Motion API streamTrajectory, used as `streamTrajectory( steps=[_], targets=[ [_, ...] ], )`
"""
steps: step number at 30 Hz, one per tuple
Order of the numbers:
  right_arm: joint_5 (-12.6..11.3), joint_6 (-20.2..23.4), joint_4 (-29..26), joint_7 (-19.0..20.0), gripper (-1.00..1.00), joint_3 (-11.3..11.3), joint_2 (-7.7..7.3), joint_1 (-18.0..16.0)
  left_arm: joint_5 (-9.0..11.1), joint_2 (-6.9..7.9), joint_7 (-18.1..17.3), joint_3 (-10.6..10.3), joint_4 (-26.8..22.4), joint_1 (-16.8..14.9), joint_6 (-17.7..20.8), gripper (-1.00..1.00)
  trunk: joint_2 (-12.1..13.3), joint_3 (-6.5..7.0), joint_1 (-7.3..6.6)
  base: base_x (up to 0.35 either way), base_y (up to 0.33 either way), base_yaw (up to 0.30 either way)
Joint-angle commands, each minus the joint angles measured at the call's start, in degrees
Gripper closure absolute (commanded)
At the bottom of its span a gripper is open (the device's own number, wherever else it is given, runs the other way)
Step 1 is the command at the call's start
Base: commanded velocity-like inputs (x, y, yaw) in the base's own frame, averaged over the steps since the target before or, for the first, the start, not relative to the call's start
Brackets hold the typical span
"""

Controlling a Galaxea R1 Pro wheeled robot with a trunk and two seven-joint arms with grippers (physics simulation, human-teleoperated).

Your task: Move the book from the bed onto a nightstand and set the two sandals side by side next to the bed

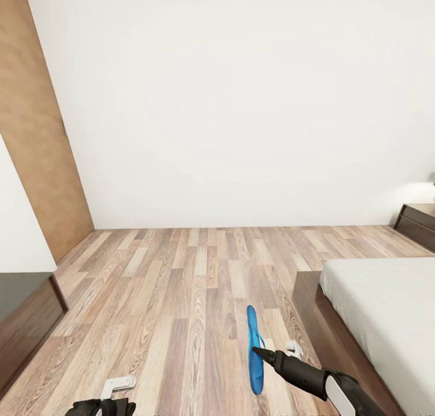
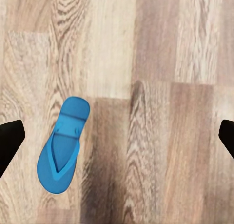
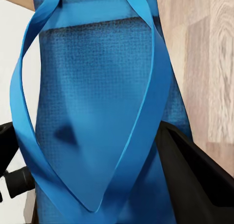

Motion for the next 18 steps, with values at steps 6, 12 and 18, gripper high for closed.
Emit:
streamTrajectory(
  steps=[6, 12, 18],
  targets=[
    [-3.3, 2.3, -0.1, -0.2, 1.00, -0.3, -0.18, 0.0, 0.2, -0.49, -0.3, 0.3, 0.0, 0.0, 0.2, -1.00, -2.4, -1.14, 1.32, 0.000, 0.000, 0.000],
    [-3.6, 17.3, -0.2, 0.0, 1.00, -0.4, -0.62, 0.0, 0.2, -0.54, -0.3, 0.3, 0.0, 0.0, 0.1, -1.00, -4.9, -2.22, 2.63, 0.000, 0.000, 0.000],
    [-3.7, 21.2, -0.3, 0.1, 1.00, -0.4, -0.88, 0.0, 0.1, -0.57, -0.3, 0.3, 0.0, 0.0, 0.1, -1.00, -7.3, -3.30, 3.95, 0.000, 0.000, 0.000]
  ],
)
